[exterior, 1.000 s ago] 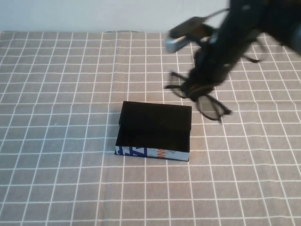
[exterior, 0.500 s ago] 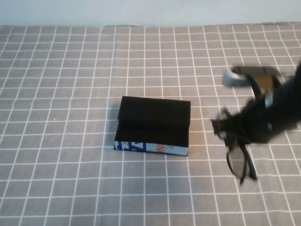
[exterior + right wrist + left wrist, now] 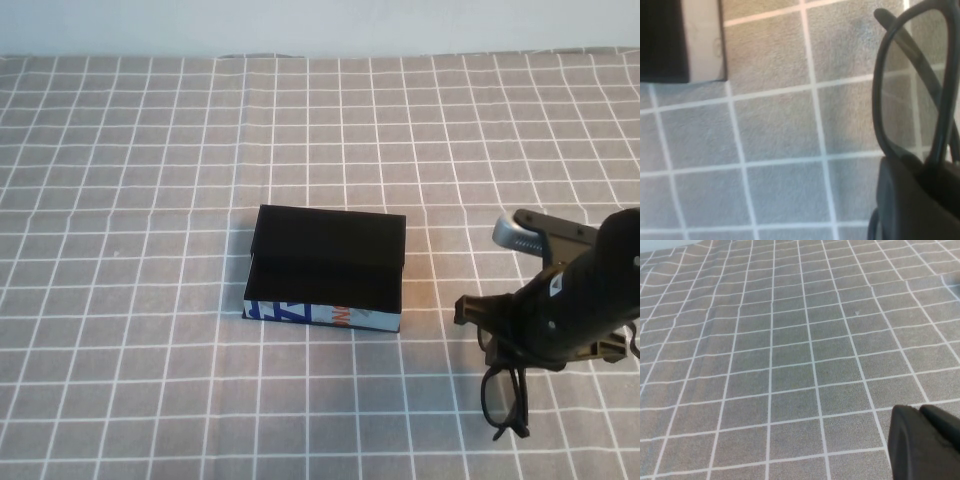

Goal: Take glasses out of glasses case

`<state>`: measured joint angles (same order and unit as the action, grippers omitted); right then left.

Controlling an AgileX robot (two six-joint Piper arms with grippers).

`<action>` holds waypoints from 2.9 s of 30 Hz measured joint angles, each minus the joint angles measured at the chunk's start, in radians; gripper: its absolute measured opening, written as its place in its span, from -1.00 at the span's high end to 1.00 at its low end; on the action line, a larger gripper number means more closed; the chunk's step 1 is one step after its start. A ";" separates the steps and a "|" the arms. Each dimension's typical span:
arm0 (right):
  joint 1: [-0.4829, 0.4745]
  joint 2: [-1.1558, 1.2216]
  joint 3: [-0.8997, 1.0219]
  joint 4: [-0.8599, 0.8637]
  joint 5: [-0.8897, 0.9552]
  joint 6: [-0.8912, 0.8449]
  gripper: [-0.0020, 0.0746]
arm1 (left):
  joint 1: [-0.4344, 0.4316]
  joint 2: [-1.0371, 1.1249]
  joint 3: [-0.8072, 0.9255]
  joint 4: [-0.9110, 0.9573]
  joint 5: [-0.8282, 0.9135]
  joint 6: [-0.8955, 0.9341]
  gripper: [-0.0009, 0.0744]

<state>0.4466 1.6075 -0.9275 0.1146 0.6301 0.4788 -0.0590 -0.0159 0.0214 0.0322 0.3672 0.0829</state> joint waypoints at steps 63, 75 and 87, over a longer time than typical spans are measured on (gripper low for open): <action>-0.358 -1.611 0.955 -0.268 -0.482 -0.173 0.99 | 0.000 0.000 0.000 0.000 0.000 0.000 0.99; -0.358 -1.615 0.955 -0.148 -0.446 -0.315 0.99 | 0.000 0.000 0.000 0.000 0.000 0.000 0.99; -0.359 -1.615 0.955 0.048 -0.321 -0.635 0.99 | 0.000 0.000 0.000 0.000 0.000 0.000 0.99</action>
<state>0.0876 -0.0079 0.0279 0.1629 0.3095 -0.1560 -0.0590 -0.0159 0.0214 0.0322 0.3672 0.0829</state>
